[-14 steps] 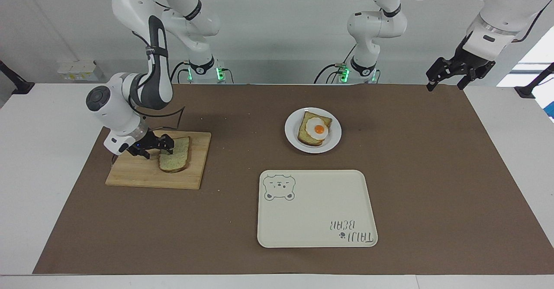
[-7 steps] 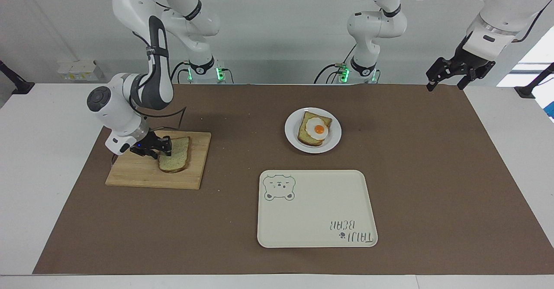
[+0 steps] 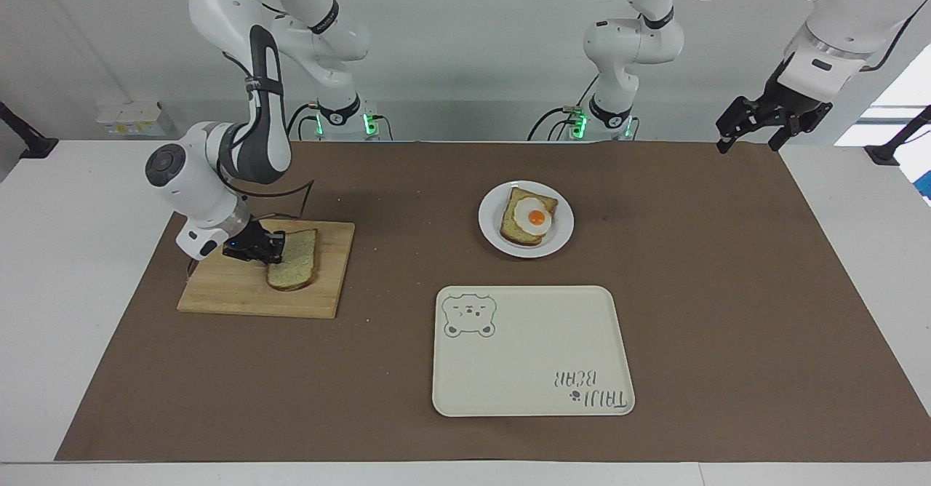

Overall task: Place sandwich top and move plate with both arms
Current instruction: 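Grasp the bread slice edge with the right gripper and lift it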

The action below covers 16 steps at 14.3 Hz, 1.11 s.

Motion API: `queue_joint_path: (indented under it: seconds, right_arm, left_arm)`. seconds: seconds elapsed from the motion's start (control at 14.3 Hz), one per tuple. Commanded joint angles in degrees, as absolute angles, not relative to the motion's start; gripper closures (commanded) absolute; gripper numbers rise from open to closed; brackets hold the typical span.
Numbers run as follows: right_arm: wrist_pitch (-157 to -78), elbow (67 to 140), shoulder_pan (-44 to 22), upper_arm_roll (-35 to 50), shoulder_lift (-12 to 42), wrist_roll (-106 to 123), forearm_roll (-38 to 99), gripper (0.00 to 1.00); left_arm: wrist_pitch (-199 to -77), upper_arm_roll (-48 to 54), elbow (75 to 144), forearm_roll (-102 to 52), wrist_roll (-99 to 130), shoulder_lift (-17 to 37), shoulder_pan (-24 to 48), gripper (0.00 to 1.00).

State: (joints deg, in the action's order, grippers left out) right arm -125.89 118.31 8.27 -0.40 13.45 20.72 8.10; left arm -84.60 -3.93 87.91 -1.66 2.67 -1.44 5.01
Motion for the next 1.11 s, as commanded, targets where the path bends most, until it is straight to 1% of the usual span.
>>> queue_joint_path:
  seconds: [0.0,0.14,0.28,0.49,0.84,1.05]
  right_arm:
    - [-126.48,117.87,8.79,-0.44,14.32,20.65,8.61,1.00]
    - [-125.34,116.29,9.05,-0.44,14.50,20.66,8.61,1.00]
    - [-122.62,114.01,9.05,-0.44,14.41,20.57,8.53,1.00]
    - [-120.07,112.33,8.62,-0.35,13.45,20.04,8.53,1.00]
    - [-110.32,106.54,8.44,0.44,12.57,19.95,8.70,1.00]
    - [-106.19,103.89,6.69,0.70,11.78,16.28,8.79,1.00]
  left_arm:
    - [-84.11,-3.78,88.16,-2.46,2.02,-1.93,4.39,0.00]
    - [-84.11,-3.78,88.24,-2.37,2.02,-1.93,4.39,0.00]
    - [-84.11,-3.78,88.24,-2.37,2.02,-1.93,4.39,0.00]
    - [-84.55,-3.52,88.16,-2.55,1.67,-1.76,4.83,0.00]
    - [-84.03,-3.34,88.15,-2.46,1.85,-1.93,4.48,0.00]
    - [-84.11,-3.43,88.15,-2.46,2.02,-1.93,4.66,0.00]
